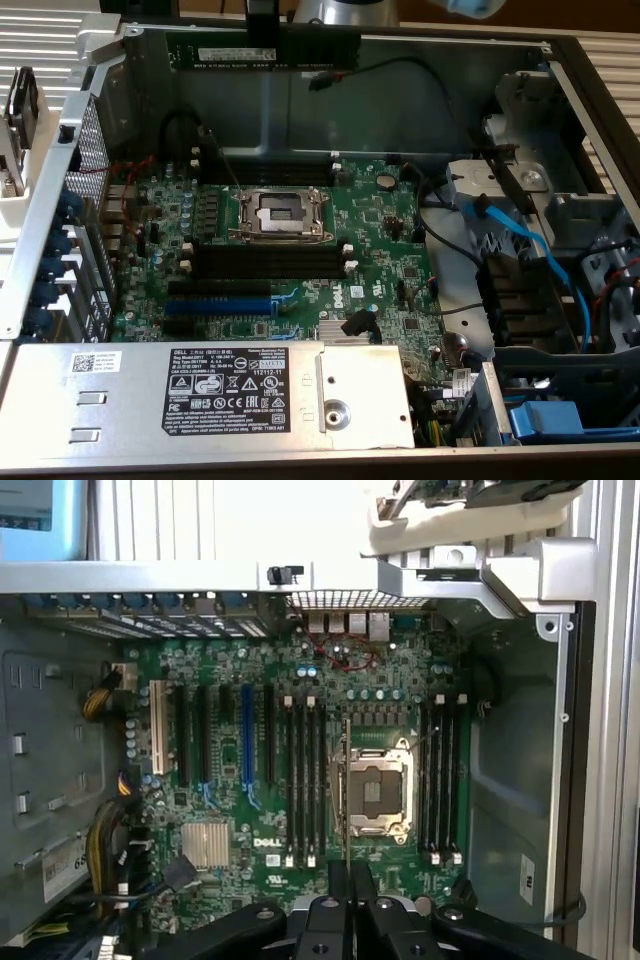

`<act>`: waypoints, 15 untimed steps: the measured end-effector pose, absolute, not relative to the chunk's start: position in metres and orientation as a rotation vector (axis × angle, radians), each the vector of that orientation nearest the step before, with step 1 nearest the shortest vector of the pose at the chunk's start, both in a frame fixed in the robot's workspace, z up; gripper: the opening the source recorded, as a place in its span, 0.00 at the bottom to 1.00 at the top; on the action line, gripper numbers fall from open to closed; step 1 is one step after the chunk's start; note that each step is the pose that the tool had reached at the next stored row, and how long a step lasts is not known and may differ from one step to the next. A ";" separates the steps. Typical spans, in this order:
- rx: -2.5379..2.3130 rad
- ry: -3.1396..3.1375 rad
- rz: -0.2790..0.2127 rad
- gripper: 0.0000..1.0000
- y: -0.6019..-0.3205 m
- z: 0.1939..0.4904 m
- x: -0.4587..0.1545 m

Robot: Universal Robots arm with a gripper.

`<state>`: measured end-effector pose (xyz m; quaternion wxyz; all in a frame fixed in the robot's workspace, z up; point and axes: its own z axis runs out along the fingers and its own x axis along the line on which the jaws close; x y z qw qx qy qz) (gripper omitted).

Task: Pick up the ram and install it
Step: 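Pick up the ram and move it above insertion slot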

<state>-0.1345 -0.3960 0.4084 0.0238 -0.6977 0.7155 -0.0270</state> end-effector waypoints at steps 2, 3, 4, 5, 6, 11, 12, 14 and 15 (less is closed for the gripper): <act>-2.157 2.213 -0.084 0.12 -0.400 0.406 -0.134; -2.156 2.213 -0.084 0.12 -0.400 0.405 -0.133; -2.156 2.213 -0.083 0.12 -0.400 0.404 -0.131; -2.155 2.214 -0.083 0.12 -0.400 0.402 -0.129; -2.154 2.214 -0.082 0.12 -0.399 0.401 -0.127; -2.148 2.216 -0.082 0.12 -0.399 0.394 -0.127; -2.148 2.217 -0.082 0.12 -0.399 0.393 -0.127; -2.148 2.217 -0.082 0.12 -0.399 0.393 -0.127; -2.148 2.217 -0.082 0.12 -0.399 0.392 -0.127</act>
